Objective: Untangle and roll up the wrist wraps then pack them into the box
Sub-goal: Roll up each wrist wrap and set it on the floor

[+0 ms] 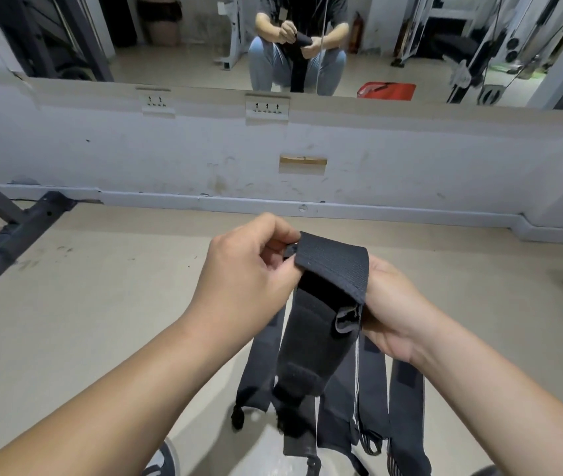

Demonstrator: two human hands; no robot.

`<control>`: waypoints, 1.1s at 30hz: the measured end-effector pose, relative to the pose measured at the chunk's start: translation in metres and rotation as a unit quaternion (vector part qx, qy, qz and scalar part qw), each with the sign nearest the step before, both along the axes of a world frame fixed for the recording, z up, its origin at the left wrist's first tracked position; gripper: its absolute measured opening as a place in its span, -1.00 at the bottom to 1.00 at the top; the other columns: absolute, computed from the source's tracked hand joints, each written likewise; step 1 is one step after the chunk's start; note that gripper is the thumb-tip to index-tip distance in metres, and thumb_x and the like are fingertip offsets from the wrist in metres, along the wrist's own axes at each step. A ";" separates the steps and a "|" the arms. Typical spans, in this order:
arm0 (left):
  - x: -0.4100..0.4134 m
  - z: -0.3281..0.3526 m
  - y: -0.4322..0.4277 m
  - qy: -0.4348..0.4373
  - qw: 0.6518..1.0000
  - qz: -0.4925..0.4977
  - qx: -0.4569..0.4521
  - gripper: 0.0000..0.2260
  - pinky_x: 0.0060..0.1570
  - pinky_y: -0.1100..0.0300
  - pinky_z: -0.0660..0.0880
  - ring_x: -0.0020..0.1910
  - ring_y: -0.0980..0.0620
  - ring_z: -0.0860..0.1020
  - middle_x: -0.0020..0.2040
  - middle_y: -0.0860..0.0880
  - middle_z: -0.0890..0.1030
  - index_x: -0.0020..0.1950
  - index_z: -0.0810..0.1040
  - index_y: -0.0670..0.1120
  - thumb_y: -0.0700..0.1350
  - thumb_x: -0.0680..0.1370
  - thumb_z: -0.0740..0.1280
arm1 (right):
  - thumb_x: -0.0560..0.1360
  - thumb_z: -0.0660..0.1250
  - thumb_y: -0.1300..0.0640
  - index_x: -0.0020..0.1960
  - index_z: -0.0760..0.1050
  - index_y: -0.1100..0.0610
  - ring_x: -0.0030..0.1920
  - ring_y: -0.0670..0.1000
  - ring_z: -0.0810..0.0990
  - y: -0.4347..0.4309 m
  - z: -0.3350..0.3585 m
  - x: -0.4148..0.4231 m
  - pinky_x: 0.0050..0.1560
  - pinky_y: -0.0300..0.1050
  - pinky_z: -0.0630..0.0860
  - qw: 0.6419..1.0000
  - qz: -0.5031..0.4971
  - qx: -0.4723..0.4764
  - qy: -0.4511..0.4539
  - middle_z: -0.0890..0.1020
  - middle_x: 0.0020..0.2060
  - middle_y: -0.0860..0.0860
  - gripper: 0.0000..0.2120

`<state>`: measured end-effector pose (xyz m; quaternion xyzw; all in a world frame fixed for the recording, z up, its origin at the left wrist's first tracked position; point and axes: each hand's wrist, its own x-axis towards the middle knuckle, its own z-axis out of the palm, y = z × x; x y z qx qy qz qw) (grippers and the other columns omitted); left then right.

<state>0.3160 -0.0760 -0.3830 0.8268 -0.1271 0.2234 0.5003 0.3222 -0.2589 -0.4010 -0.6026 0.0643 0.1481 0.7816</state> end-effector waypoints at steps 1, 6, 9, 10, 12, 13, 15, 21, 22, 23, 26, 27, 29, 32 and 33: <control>-0.001 0.000 -0.002 0.012 1.000 -0.010 -0.010 -0.78 -0.20 0.22 0.53 -0.29 0.04 0.55 -0.25 0.05 0.65 0.01 0.66 0.02 -0.24 0.46 0.55 | 0.61 0.37 0.28 0.24 0.66 0.22 0.03 0.13 0.74 -0.001 0.000 0.000 0.05 -0.02 0.66 1.000 0.002 0.006 -0.001 0.75 0.09 0.21 -0.78; 0.001 -0.005 0.001 -0.082 0.988 -0.052 0.117 -0.65 -0.20 0.11 0.54 -0.25 0.06 0.53 -0.18 0.05 0.62 0.16 0.72 -0.07 -0.35 0.43 0.43 | 0.58 0.41 0.25 0.19 0.68 0.20 0.01 0.16 0.72 -0.004 0.006 -0.002 0.08 0.05 0.62 0.999 0.027 0.007 -0.021 0.74 0.07 0.22 -0.80; 0.002 -0.009 -0.001 -0.112 0.981 -0.048 0.154 -0.71 -0.25 0.22 0.45 -0.28 0.08 0.46 -0.22 0.12 0.49 0.08 0.76 -0.08 -0.33 0.42 0.43 | 0.50 0.43 0.30 0.00 0.68 0.19 -0.27 0.02 0.72 -0.004 0.015 -0.004 -0.28 -0.18 0.65 0.998 0.026 0.041 -0.037 0.75 -0.21 0.12 -0.89; 0.001 -0.008 -0.002 -0.109 0.980 -0.051 0.156 -0.73 -0.25 0.22 0.44 -0.28 0.09 0.46 -0.22 0.12 0.48 0.07 0.76 -0.06 -0.29 0.43 0.44 | 0.48 0.43 0.34 -0.07 0.67 0.17 -0.37 -0.02 0.69 -0.004 0.016 -0.004 -0.40 -0.23 0.61 0.998 0.010 0.051 -0.035 0.72 -0.30 0.09 -0.89; -0.001 -0.010 -0.005 -0.098 0.980 -0.070 0.157 -0.81 -0.28 0.14 0.48 -0.28 0.05 0.46 -0.22 0.07 0.51 0.06 0.76 -0.02 -0.18 0.48 0.45 | 0.35 0.46 0.34 -0.13 0.65 0.14 -0.39 0.00 0.67 -0.005 0.015 -0.004 -0.38 -0.19 0.63 0.997 -0.012 0.070 -0.025 0.71 -0.31 0.11 -0.84; -0.003 -0.010 -0.006 -0.092 0.979 -0.080 0.162 -0.84 -0.29 0.10 0.49 -0.28 0.04 0.45 -0.21 0.05 0.51 0.05 0.75 -0.01 -0.12 0.50 0.45 | 0.32 0.46 0.33 -0.11 0.65 0.14 -0.35 0.04 0.68 -0.004 0.013 -0.005 -0.32 -0.14 0.66 0.997 -0.017 0.075 -0.018 0.70 -0.27 0.13 -0.81; -0.005 -0.010 -0.008 -0.071 0.978 -0.093 0.171 -0.87 -0.28 0.08 0.50 -0.27 0.07 0.43 -0.21 0.06 0.51 0.04 0.74 0.00 -0.06 0.52 0.46 | 0.44 0.38 0.39 -0.04 0.62 0.18 -0.31 0.08 0.68 -0.004 0.008 -0.003 -0.25 -0.08 0.66 0.996 -0.028 0.079 -0.007 0.69 -0.25 0.16 -0.83; -0.007 -0.006 -0.002 0.004 0.977 -0.117 0.181 -0.87 -0.21 0.39 0.32 -0.10 0.13 0.44 -0.09 0.12 0.45 -0.04 0.71 0.00 -0.18 0.49 0.40 | 0.53 0.38 0.41 0.00 0.64 0.18 -0.23 0.09 0.70 -0.010 0.007 -0.001 -0.18 -0.05 0.66 0.999 0.027 0.021 -0.030 0.71 -0.16 0.18 -0.82; -0.008 -0.004 -0.001 0.007 0.974 -0.124 0.189 -0.88 -0.23 0.43 0.29 -0.05 0.11 0.42 -0.04 0.11 0.45 -0.08 0.69 -0.02 -0.21 0.47 0.39 | 0.53 0.37 0.42 0.01 0.65 0.19 -0.23 0.09 0.71 -0.011 0.006 0.000 -0.19 -0.07 0.68 0.998 0.041 0.023 -0.033 0.71 -0.15 0.19 -0.82; -0.008 -0.003 -0.001 -0.001 0.970 -0.128 0.208 -0.88 -0.22 0.44 0.29 -0.01 0.08 0.42 0.02 0.11 0.48 -0.10 0.66 -0.04 -0.21 0.46 0.36 | 0.55 0.35 0.43 0.02 0.66 0.20 -0.23 0.09 0.71 -0.011 0.007 0.000 -0.19 -0.08 0.69 0.998 0.051 0.027 -0.032 0.71 -0.14 0.21 -0.80; -0.008 -0.004 0.002 -0.028 0.950 -0.137 0.278 -0.80 -0.01 0.15 0.48 0.15 0.02 0.46 0.27 0.14 0.56 -0.04 0.64 -0.04 -0.10 0.45 0.25 | 0.59 0.22 0.47 0.13 0.64 0.29 -0.16 0.13 0.74 -0.015 0.008 0.002 -0.12 -0.05 0.72 0.997 0.056 0.055 -0.014 0.72 -0.05 0.26 -0.73; -0.008 -0.004 0.003 -0.013 0.950 -0.142 0.279 -0.75 0.09 0.09 0.49 0.22 0.04 0.46 0.32 0.15 0.55 0.00 0.66 -0.03 -0.05 0.47 0.22 | 0.59 0.19 0.45 0.19 0.63 0.32 -0.09 0.16 0.74 -0.017 0.009 0.003 -0.01 0.01 0.73 0.997 0.045 0.063 -0.004 0.72 0.03 0.29 -0.70; -0.010 -0.005 0.003 0.044 0.958 -0.158 0.237 -0.72 0.23 0.17 0.42 0.31 0.13 0.41 0.37 0.18 0.49 0.03 0.68 -0.03 0.00 0.56 0.19 | 0.58 0.17 0.32 0.23 0.63 0.34 0.08 0.22 0.72 -0.021 0.010 0.006 0.25 0.15 0.65 0.994 0.034 0.100 0.030 0.69 0.16 0.32 -0.66; -0.010 -0.010 -0.004 0.050 0.972 -0.137 0.186 -0.70 0.06 0.34 0.34 0.16 0.23 0.44 0.26 0.14 0.45 -0.15 0.65 -0.04 0.05 0.65 0.23 | 0.61 0.03 0.02 0.20 0.66 0.33 0.12 0.26 0.69 -0.024 0.013 0.005 0.20 0.16 0.63 0.979 0.053 0.188 0.055 0.66 0.18 0.33 -0.46; -0.009 -0.014 -0.006 0.034 0.976 -0.122 0.178 -0.73 -0.01 0.38 0.32 0.07 0.22 0.46 0.22 0.13 0.45 -0.16 0.66 -0.04 0.04 0.64 0.29 | 0.64 0.00 -0.06 0.19 0.67 0.30 0.07 0.24 0.70 -0.022 0.014 0.003 0.12 0.09 0.64 0.980 0.060 0.181 0.052 0.68 0.15 0.31 -0.41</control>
